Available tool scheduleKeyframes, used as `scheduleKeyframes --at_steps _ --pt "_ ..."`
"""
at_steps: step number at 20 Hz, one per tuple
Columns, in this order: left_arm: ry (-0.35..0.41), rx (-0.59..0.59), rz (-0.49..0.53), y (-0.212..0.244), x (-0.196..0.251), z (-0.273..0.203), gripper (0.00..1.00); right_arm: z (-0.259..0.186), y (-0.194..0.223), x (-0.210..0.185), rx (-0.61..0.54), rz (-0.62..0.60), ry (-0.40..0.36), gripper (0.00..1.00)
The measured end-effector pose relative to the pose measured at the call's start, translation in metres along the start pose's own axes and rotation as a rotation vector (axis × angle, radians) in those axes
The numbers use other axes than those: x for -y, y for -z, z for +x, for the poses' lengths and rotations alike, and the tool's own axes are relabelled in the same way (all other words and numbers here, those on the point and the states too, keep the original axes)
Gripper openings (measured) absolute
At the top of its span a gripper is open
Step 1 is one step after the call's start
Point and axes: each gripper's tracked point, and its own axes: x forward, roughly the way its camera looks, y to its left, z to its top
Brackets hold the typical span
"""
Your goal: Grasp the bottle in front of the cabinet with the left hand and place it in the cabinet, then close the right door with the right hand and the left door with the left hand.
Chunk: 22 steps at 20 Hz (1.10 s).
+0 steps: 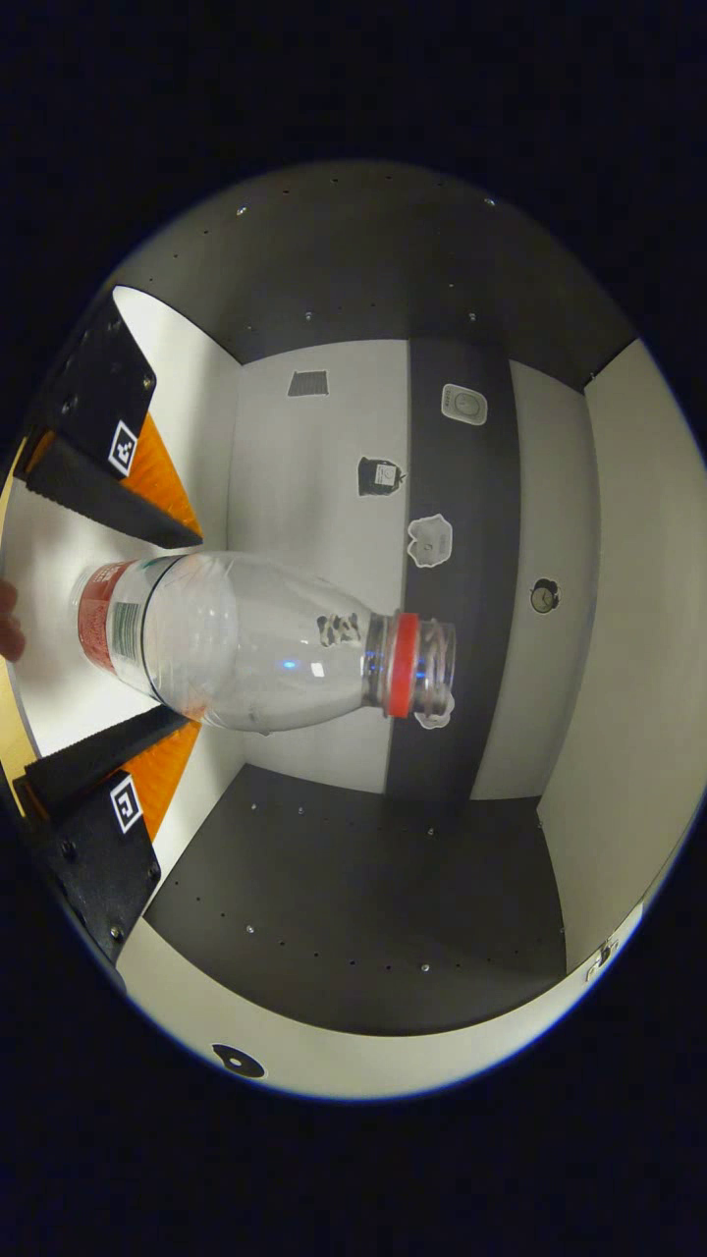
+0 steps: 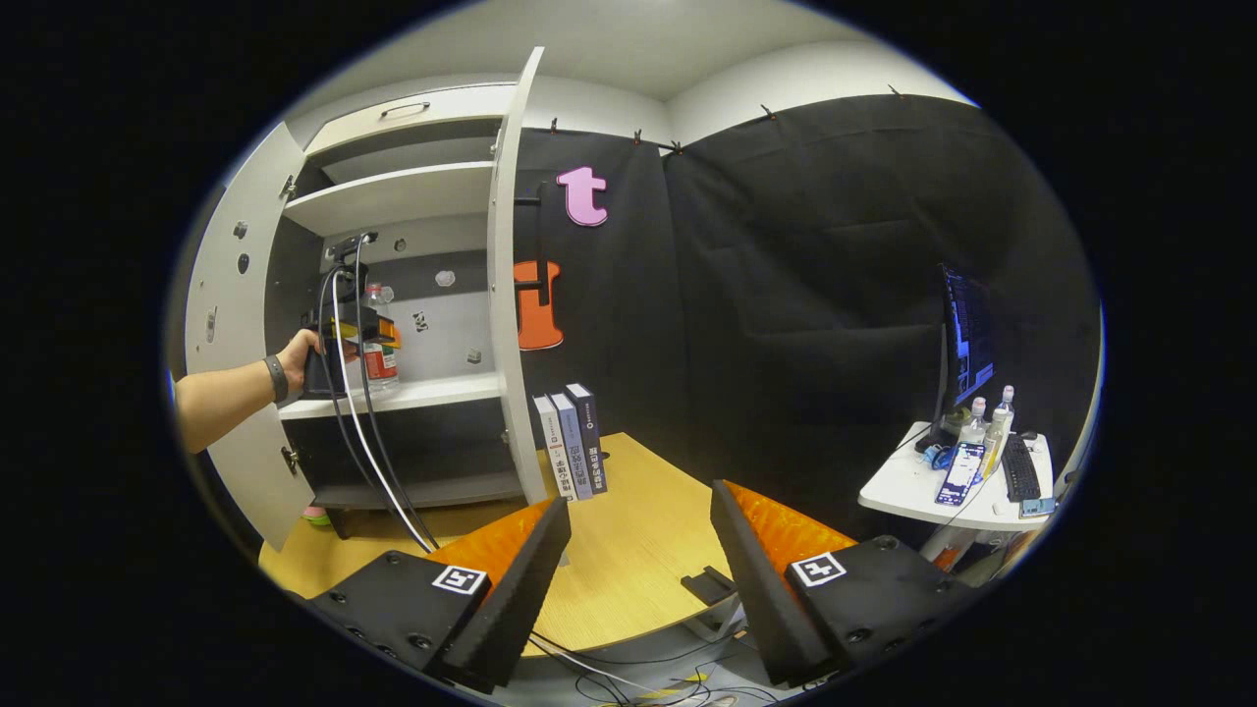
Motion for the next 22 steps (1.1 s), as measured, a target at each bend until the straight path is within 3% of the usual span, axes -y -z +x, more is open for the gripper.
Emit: scheduleKeyframes --at_steps 5,9,12,17,22 --pt "-0.011 0.228 0.008 -0.063 0.001 -0.039 0.95 -0.002 0.002 -0.003 -0.001 0.006 0.000 0.97" --pt "0.001 0.383 0.020 -0.112 0.009 -0.103 0.92 0.000 0.002 -0.008 -0.001 0.013 -0.015 0.96" --pt "0.009 0.435 -0.022 -0.134 0.011 -0.163 0.94 0.002 0.000 -0.019 0.003 0.019 -0.039 0.97" --pt "0.034 0.470 -0.097 -0.115 0.000 -0.223 0.94 0.007 -0.008 -0.043 0.022 0.026 -0.099 0.97" --pt "-0.033 0.430 -0.081 -0.056 -0.017 -0.302 0.95 0.009 -0.032 -0.071 0.053 0.012 -0.184 0.97"
